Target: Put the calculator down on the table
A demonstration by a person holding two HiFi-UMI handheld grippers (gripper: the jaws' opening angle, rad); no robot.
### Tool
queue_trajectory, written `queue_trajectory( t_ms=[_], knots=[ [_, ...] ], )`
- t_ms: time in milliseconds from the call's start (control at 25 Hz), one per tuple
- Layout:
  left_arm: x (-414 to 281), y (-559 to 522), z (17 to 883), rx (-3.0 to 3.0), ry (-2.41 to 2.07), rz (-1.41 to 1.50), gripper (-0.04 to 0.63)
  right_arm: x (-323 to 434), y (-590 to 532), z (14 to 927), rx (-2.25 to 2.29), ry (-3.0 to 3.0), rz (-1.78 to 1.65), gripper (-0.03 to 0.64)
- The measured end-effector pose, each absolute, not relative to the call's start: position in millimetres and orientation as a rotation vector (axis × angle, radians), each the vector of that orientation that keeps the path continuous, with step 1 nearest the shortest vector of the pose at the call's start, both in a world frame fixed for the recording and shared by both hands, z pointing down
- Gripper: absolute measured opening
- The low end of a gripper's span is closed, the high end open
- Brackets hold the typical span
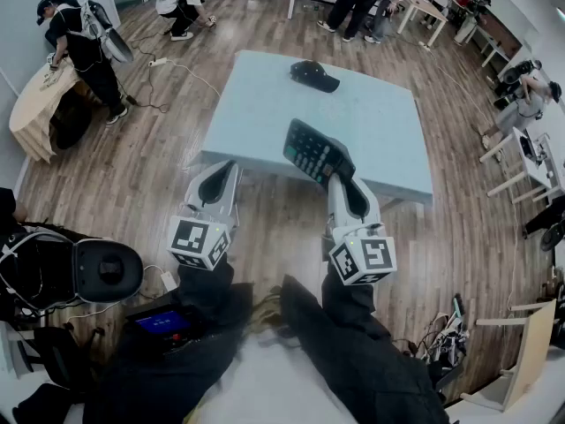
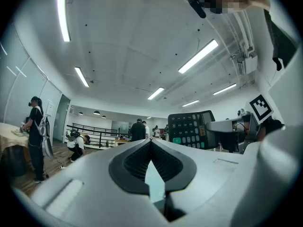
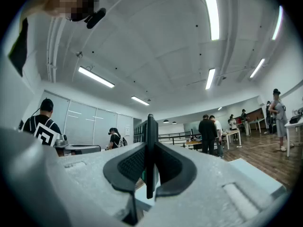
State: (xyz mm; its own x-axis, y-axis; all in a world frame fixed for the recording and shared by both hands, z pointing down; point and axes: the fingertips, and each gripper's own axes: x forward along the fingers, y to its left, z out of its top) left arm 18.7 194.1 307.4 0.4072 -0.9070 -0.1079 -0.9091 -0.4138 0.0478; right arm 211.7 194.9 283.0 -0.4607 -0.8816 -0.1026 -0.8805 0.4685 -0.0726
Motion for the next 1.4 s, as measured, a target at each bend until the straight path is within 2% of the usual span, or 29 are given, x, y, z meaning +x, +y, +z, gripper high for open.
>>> queue_trajectory(
  t_ms=[920,1400],
  knots=[
    [18.6,212.6,318.4,-2.732,1.582,0.174,-0.005,184.9,220.6,290.2,-1.639,2.612,0.036,0.046],
    [-24.9,221.8,341.0,-2.742,1.629,0.171,-0.005,160.4,222.5,301.6,-1.623,2.560,-0.036,0.048]
  ],
)
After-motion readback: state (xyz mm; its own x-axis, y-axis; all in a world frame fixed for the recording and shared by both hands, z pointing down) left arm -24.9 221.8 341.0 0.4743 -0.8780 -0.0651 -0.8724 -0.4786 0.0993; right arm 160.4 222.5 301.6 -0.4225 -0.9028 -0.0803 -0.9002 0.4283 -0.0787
